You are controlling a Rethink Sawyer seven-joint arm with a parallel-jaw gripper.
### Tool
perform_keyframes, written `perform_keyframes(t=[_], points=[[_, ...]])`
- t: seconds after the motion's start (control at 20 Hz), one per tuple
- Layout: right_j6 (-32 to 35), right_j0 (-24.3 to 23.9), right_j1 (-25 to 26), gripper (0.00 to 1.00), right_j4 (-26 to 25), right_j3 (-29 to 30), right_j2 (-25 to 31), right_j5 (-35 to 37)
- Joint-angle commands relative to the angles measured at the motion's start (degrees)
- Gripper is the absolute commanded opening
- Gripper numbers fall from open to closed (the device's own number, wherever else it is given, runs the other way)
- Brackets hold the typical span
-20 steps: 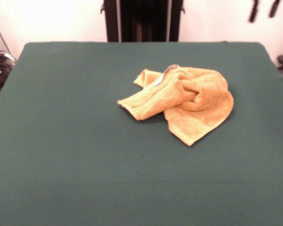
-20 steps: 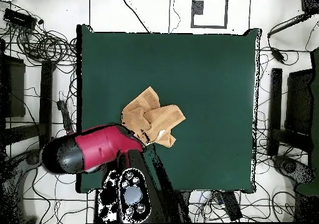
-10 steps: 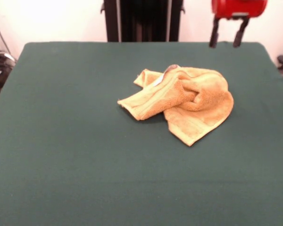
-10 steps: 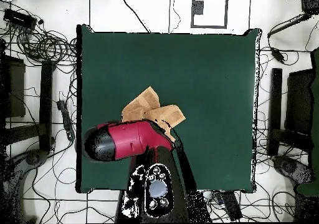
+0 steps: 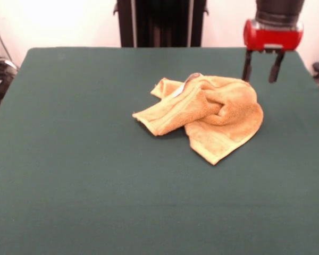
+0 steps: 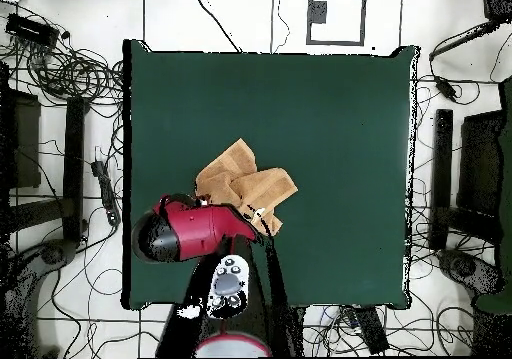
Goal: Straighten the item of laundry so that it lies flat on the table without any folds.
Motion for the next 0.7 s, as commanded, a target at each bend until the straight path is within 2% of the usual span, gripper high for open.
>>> perform_keyframes(t=[0.05, 0.25, 0.45, 0.7], points=[[14.4, 0.9, 7.4, 1.0, 5.3, 1.2, 0.8, -2.6], [11.3, -0.7, 4.7, 1.0, 4.5, 1.5, 1.1, -0.5], [6.3, -3.4, -2.7, 1.0, 2.9, 1.8, 0.9, 7.0], [-1.0, -7.9, -7.0, 1.0, 0.7, -1.3, 3.7, 14.2]])
